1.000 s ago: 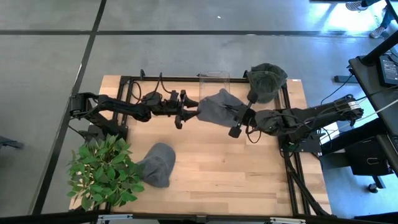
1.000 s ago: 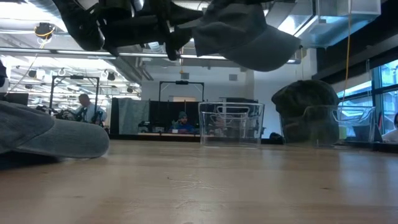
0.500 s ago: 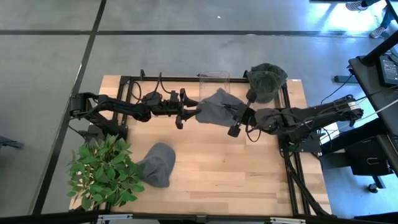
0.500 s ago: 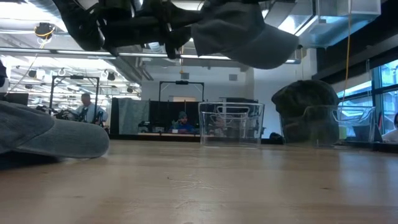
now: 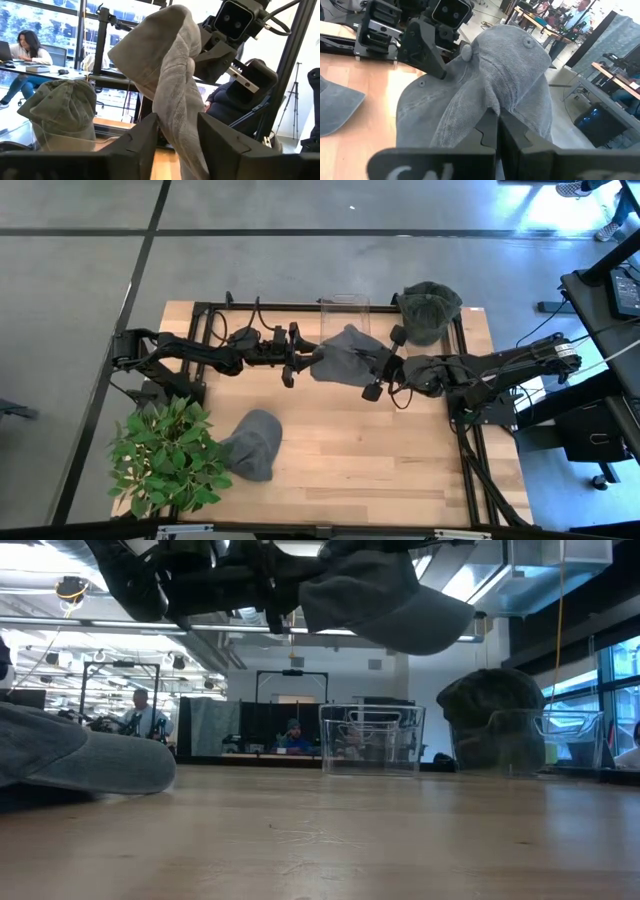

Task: Pick & Place hat
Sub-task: Put the right gray cap into the left transparent bin

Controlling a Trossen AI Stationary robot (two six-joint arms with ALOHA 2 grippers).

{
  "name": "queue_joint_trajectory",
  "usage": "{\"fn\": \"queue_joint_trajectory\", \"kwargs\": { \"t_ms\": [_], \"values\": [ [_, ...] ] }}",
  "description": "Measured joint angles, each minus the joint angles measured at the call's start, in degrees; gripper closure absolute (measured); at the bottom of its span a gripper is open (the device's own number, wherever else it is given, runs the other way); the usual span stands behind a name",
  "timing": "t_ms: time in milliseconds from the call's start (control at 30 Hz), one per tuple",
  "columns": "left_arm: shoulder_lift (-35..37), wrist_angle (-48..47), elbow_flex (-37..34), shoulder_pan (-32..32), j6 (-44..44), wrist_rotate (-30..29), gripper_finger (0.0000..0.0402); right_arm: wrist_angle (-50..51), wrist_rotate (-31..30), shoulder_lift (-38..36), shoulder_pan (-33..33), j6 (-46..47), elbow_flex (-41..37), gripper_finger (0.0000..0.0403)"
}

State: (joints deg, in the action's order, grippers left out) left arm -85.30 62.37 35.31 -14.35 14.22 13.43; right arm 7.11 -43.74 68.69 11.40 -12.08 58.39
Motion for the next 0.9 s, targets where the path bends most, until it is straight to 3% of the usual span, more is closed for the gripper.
{"fn": "queue_joint_trajectory", "kwargs": {
  "t_ms": [267, 433, 600, 700, 900],
  "values": [
    [0.0, 0.0, 0.0, 0.0, -5.5, -0.4, 0.0385, 0.0, 0.3, 0.0, 0.0, -0.4, 0.0, 0.0397],
    [0.2, -0.1, 0.0, -0.1, -6.1, 0.2, 0.0396, 0.3, 0.3, 0.0, 0.3, -1.4, 0.0, 0.0372],
    [0.9, -1.6, 0.1, -1.7, -4.4, 6.0, 0.0397, 2.2, 0.3, -0.1, 0.8, -0.8, 0.0, 0.0321],
    [1.7, -9.9, 2.2, -3.1, -2.3, 9.9, 0.0397, 2.2, 0.3, -0.7, 0.8, -0.3, 0.0, 0.0277],
    [2.1, -37.8, 12.2, -2.9, -3.9, 16.4, 0.0397, 3.7, 4.7, -2.2, -0.2, -0.1, 0.0, 0.0213]
  ]
}}
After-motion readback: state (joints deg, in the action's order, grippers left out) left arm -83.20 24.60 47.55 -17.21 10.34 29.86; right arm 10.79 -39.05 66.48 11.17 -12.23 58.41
